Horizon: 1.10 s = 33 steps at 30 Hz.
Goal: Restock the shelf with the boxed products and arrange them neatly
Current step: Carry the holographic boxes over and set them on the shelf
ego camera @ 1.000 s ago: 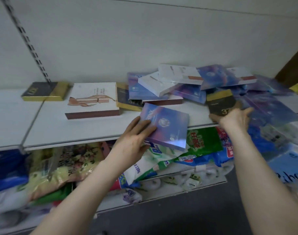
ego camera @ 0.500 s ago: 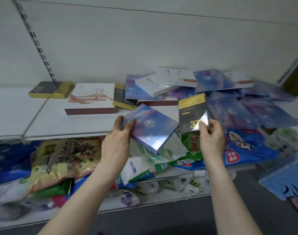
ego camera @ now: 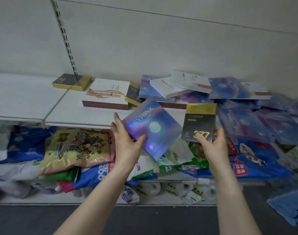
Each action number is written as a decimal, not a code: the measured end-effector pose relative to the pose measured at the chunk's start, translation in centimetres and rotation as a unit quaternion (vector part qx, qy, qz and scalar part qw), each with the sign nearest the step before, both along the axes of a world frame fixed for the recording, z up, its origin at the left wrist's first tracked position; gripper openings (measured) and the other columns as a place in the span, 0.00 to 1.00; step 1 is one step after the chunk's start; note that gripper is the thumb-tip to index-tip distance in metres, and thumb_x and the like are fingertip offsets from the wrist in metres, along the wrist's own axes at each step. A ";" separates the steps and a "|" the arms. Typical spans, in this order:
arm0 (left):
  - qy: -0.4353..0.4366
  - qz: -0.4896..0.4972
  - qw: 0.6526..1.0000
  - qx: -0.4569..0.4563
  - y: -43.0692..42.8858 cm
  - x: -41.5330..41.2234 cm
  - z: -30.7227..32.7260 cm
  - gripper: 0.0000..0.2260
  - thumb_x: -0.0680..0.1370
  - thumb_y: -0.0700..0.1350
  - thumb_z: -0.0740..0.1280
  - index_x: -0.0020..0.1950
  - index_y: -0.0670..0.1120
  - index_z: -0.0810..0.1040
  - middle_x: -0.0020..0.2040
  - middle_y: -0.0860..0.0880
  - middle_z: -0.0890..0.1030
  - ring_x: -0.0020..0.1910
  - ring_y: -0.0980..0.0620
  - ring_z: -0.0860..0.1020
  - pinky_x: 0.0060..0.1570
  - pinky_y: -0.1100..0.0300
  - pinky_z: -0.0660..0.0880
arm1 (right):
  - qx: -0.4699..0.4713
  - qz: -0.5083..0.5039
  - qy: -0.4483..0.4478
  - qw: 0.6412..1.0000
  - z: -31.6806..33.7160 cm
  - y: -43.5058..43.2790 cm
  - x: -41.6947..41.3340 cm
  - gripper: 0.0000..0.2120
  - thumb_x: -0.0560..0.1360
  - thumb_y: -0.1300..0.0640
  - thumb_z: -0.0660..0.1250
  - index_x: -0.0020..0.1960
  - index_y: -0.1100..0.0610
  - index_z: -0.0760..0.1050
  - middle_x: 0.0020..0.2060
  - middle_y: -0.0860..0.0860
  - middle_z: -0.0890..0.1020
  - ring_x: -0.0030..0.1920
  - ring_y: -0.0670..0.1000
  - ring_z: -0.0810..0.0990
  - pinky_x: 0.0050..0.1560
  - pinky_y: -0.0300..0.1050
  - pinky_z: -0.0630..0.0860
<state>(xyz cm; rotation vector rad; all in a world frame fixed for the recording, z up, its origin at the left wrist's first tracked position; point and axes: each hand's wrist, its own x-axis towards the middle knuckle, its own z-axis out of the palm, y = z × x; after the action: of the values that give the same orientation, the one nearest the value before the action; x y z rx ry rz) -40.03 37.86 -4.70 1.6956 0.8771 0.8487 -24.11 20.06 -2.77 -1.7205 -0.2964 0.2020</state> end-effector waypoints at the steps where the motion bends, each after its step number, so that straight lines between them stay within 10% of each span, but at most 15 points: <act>1: -0.018 0.005 1.000 -0.020 0.3 -0.8 -0.2 0.48 0.71 0.42 0.75 0.78 0.58 0.44 0.73 0.46 0.65 0.69 0.53 0.69 0.67 0.57 0.68 | 0.032 0.014 0.031 0.999 -0.2 0.1 -0.7 0.20 0.75 0.62 0.72 0.63 0.53 0.69 0.52 0.48 0.81 0.50 0.47 0.82 0.42 0.40 0.81; 7: -0.088 -0.027 0.990 -0.110 3.9 -8.1 -3.0 0.20 0.75 0.38 0.70 0.65 0.51 0.74 0.52 0.48 0.83 0.53 0.47 0.81 0.53 0.51 0.77 | 0.082 0.082 0.136 0.984 -1.8 3.1 -6.7 0.15 0.78 0.61 0.66 0.64 0.58 0.71 0.54 0.55 0.82 0.49 0.54 0.83 0.39 0.46 0.81; 12: -0.129 0.025 0.968 -0.214 7.1 -17.0 -4.6 0.12 0.79 0.35 0.63 0.62 0.43 0.72 0.53 0.41 0.81 0.50 0.43 0.80 0.50 0.47 0.78 | 0.081 0.115 0.176 0.974 -3.6 8.1 -14.3 0.11 0.82 0.51 0.59 0.58 0.57 0.72 0.48 0.57 0.82 0.43 0.53 0.82 0.33 0.45 0.79; 16: -0.128 0.087 0.958 -0.239 10.1 -25.8 -4.0 0.10 0.80 0.36 0.61 0.61 0.45 0.70 0.46 0.46 0.80 0.34 0.56 0.80 0.30 0.62 0.77 | 0.067 0.142 0.179 0.971 -5.4 12.8 -21.6 0.12 0.82 0.48 0.59 0.54 0.56 0.73 0.43 0.52 0.84 0.41 0.49 0.82 0.38 0.44 0.78; 20: -0.128 0.132 0.952 -0.244 13.3 -34.7 -4.2 0.13 0.81 0.39 0.62 0.66 0.41 0.71 0.47 0.45 0.80 0.41 0.49 0.79 0.48 0.49 0.77 | 0.042 0.202 0.195 0.959 -7.2 18.2 -28.7 0.06 0.82 0.53 0.61 0.53 0.54 0.75 0.46 0.52 0.84 0.47 0.52 0.81 0.46 0.48 0.77; 33: -0.207 0.288 0.908 -0.221 24.7 -51.8 -3.3 0.11 0.81 0.39 0.63 0.62 0.46 0.73 0.49 0.43 0.80 0.48 0.43 0.78 0.56 0.37 0.75 | 0.025 0.354 0.196 0.914 -4.1 35.9 -42.9 0.10 0.80 0.57 0.64 0.60 0.57 0.73 0.55 0.56 0.83 0.52 0.56 0.83 0.50 0.63 0.80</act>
<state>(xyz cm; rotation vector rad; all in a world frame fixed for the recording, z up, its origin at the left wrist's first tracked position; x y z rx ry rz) -91.87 62.53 -7.96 0.8149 1.1800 1.2337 -67.02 55.96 -6.89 -1.4163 -0.6113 1.0481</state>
